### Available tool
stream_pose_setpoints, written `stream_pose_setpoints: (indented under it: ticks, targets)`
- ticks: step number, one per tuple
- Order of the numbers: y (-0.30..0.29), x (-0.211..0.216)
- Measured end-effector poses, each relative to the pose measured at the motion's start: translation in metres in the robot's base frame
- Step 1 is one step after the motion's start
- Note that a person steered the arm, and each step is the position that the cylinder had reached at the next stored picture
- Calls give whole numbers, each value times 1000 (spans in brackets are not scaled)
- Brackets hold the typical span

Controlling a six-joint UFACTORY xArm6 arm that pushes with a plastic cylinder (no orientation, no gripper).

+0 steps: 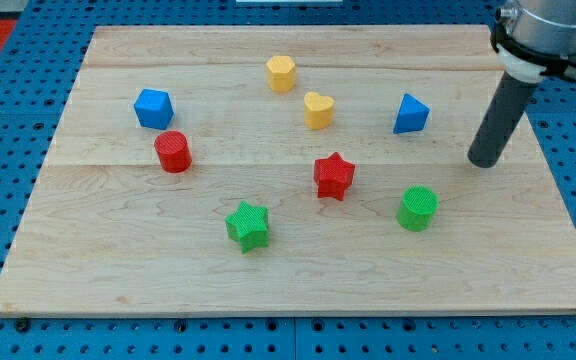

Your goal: Push the red star closer to the yellow heart

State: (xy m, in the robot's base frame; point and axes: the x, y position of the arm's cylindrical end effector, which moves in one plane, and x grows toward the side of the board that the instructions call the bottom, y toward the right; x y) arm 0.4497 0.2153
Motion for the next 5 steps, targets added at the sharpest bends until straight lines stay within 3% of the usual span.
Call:
stream_pose_setpoints:
  ticks: [5]
  targets:
    - [-199,37]
